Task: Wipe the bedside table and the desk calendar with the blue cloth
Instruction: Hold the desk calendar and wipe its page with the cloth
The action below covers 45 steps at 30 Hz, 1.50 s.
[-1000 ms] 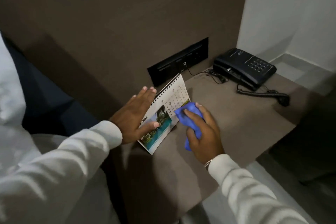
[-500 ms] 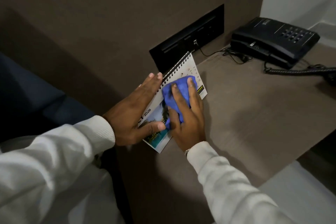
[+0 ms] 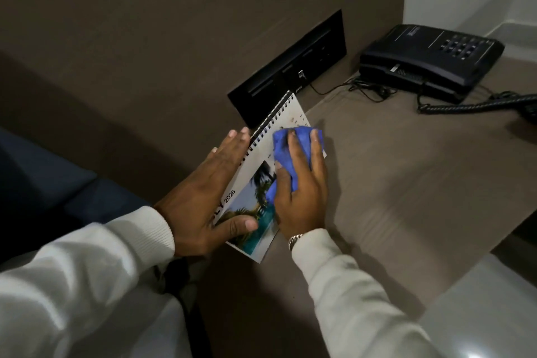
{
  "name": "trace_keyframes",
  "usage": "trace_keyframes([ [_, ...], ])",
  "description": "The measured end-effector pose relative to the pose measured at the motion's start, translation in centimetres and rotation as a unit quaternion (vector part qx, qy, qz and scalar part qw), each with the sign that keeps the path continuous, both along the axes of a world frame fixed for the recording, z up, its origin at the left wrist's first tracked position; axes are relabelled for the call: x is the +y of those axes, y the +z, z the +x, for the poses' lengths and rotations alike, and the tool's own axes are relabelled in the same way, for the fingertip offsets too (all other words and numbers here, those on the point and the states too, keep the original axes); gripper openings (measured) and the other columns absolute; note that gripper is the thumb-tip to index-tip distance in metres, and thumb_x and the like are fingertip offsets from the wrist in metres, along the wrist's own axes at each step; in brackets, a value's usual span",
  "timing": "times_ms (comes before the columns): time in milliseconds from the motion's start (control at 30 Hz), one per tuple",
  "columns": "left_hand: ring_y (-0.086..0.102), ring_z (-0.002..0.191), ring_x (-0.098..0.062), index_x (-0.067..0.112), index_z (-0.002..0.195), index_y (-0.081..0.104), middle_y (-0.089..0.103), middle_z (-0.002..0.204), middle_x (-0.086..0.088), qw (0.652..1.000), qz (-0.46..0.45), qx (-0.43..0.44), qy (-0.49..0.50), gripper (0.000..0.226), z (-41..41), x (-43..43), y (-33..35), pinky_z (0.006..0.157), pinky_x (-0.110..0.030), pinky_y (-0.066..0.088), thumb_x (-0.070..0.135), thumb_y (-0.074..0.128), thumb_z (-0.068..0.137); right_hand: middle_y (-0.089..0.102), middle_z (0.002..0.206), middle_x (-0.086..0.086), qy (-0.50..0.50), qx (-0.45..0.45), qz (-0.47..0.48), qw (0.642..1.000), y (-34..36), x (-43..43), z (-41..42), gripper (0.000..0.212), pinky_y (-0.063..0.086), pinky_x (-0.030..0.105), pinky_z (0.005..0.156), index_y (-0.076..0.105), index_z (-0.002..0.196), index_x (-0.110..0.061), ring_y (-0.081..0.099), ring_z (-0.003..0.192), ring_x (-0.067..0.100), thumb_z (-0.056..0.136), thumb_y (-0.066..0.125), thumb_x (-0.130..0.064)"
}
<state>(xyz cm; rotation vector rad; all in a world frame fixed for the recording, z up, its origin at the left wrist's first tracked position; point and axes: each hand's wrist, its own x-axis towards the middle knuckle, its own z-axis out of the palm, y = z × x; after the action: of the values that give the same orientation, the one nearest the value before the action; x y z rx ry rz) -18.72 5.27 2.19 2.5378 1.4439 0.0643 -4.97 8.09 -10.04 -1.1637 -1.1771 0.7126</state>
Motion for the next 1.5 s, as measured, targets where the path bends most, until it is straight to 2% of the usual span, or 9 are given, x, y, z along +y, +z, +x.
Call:
trace_keyframes([
  [133, -0.007, 0.150, -0.008, 0.023, 0.153, -0.010, -0.011, 0.163, 0.014, 1.000, 0.001, 0.001, -0.008, 0.106, -0.1, 0.1, 0.3, 0.119, -0.043, 0.014, 0.073, 0.044, 0.077, 0.013, 0.161, 0.006, 0.005, 0.011, -0.003, 1.000, -0.6, -2.5, -0.8, 0.057, 0.047, 0.042, 0.105, 0.035, 0.140, -0.033, 0.018, 0.146, 0.016, 0.093, 0.050, -0.005],
  [267, -0.006, 0.151, -0.013, 0.017, 0.153, -0.007, -0.007, 0.164, 0.008, 1.000, 0.010, 0.016, -0.014, 0.105, 0.0, 0.0, 0.3, 0.119, -0.050, 0.018, 0.068, 0.048, 0.079, 0.013, 0.161, 0.002, 0.005, 0.039, 0.036, 0.999, 1.7, -0.3, -1.0, 0.057, 0.039, 0.039, 0.112, 0.037, 0.141, -0.032, 0.016, 0.148, 0.017, 0.091, 0.047, -0.007],
  [533, -0.008, 0.151, -0.012, 0.016, 0.153, -0.008, -0.009, 0.164, 0.008, 1.000, 0.000, 0.016, -0.008, 0.107, 0.3, -0.1, 0.6, 0.119, -0.050, 0.018, 0.071, 0.045, 0.078, 0.014, 0.160, 0.005, -0.001, 0.037, -0.061, 0.997, -0.3, -0.9, -0.1, 0.054, 0.046, 0.048, 0.105, 0.037, 0.141, -0.029, 0.021, 0.146, 0.023, 0.093, 0.050, -0.009],
  [767, -0.008, 0.151, -0.012, 0.012, 0.153, -0.007, -0.007, 0.164, 0.002, 0.999, 0.011, 0.043, -0.012, 0.106, 0.3, -0.2, 0.6, 0.120, -0.046, 0.015, 0.070, 0.044, 0.079, 0.010, 0.160, -0.006, 0.044, 0.030, 0.054, 0.997, 2.2, 0.6, 0.3, 0.059, 0.037, 0.039, 0.113, 0.032, 0.140, -0.041, 0.016, 0.148, 0.015, 0.092, 0.051, -0.012],
  [967, -0.007, 0.151, -0.013, 0.012, 0.153, -0.005, -0.006, 0.164, 0.002, 0.999, 0.019, 0.045, -0.016, 0.107, 0.4, 0.0, 0.7, 0.120, -0.043, 0.013, 0.072, 0.042, 0.079, 0.015, 0.161, 0.005, 0.008, 0.034, -0.092, 0.995, 0.4, 1.5, 2.0, 0.051, 0.040, 0.043, 0.110, 0.041, 0.140, -0.025, 0.021, 0.145, 0.016, 0.092, 0.053, -0.010],
  [1067, -0.007, 0.151, -0.015, 0.012, 0.153, -0.007, -0.007, 0.164, 0.002, 0.998, 0.023, 0.046, -0.024, 0.106, 0.3, 0.1, 0.6, 0.119, -0.044, 0.012, 0.072, 0.040, 0.080, 0.012, 0.160, -0.004, 0.006, 0.002, -0.078, 0.997, -1.0, -2.4, 0.2, 0.054, 0.048, 0.043, 0.103, 0.036, 0.140, -0.035, 0.020, 0.144, 0.014, 0.093, 0.052, -0.016],
  [1167, -0.006, 0.151, -0.018, 0.011, 0.153, -0.006, -0.006, 0.165, -0.003, 0.997, 0.038, 0.061, -0.028, 0.104, 0.1, 0.1, 0.4, 0.120, -0.046, 0.012, 0.072, 0.039, 0.081, 0.005, 0.161, -0.013, 0.045, 0.018, -0.035, 0.998, -0.2, -4.5, -1.7, 0.061, 0.046, 0.044, 0.106, 0.025, 0.140, -0.048, 0.013, 0.147, 0.013, 0.092, 0.050, -0.020],
  [1300, -0.007, 0.151, -0.019, 0.010, 0.153, -0.005, -0.006, 0.165, -0.004, 0.995, 0.049, 0.074, -0.037, 0.102, 0.0, 0.1, 0.4, 0.122, -0.045, 0.008, 0.068, 0.042, 0.082, 0.017, 0.157, -0.007, 0.044, 0.083, 0.025, 0.995, 1.2, -1.0, -0.2, 0.053, 0.039, 0.040, 0.111, 0.032, 0.136, -0.041, 0.020, 0.146, 0.015, 0.092, 0.053, -0.020],
  [1500, -0.008, 0.151, -0.019, 0.012, 0.153, -0.007, -0.009, 0.164, -0.003, 0.994, 0.046, 0.091, -0.035, 0.104, 0.1, 0.2, 0.7, 0.121, -0.045, 0.007, 0.073, 0.036, 0.081, 0.021, 0.159, 0.007, 0.032, 0.016, -0.079, 0.996, -0.6, 0.7, 2.5, 0.050, 0.037, 0.033, 0.111, 0.044, 0.137, -0.023, 0.026, 0.143, 0.021, 0.091, 0.057, -0.011],
])
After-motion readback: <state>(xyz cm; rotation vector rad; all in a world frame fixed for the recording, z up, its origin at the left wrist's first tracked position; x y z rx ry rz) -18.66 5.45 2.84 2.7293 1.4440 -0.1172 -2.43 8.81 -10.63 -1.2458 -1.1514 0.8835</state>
